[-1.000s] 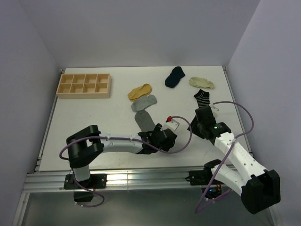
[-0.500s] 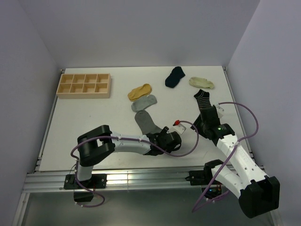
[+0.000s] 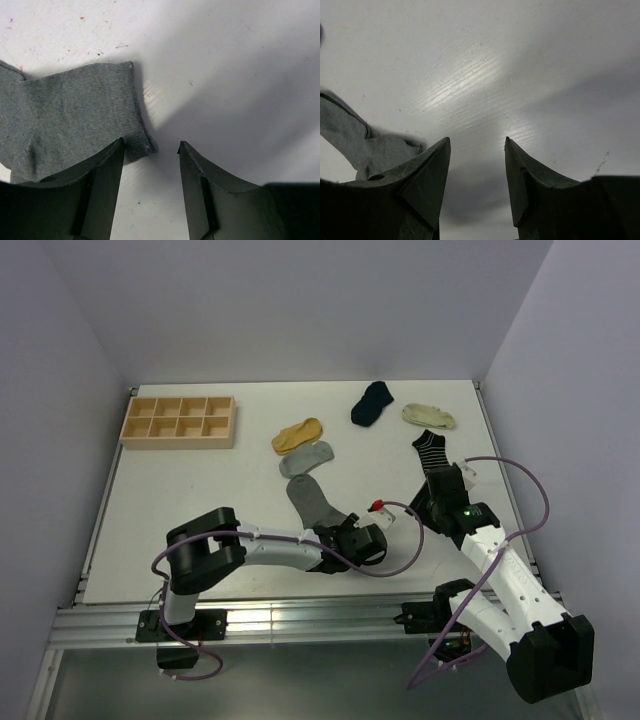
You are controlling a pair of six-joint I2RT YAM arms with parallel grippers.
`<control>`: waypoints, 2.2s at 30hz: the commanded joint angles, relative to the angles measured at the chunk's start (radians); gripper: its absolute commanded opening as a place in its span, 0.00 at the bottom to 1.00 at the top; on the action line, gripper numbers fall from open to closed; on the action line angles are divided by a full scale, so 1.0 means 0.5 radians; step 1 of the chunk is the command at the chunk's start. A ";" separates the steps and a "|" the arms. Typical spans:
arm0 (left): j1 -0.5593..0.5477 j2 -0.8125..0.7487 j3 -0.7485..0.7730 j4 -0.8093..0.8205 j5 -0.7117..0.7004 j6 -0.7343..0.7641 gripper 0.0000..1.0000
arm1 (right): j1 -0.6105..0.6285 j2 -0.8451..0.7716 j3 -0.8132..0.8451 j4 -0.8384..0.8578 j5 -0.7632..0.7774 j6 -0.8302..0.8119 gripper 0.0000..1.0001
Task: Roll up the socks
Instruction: Roll the sock at the center of the board.
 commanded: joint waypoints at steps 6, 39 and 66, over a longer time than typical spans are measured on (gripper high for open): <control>-0.039 0.068 0.107 -0.049 -0.027 0.034 0.48 | -0.026 -0.036 -0.029 0.059 0.005 -0.011 0.55; 0.369 -0.448 -0.506 0.525 0.818 -0.459 0.00 | -0.026 -0.122 -0.158 0.375 -0.409 -0.115 0.54; 0.934 -0.564 -1.108 1.264 1.553 -1.208 0.00 | 0.597 0.552 -0.051 0.857 -0.480 0.247 0.48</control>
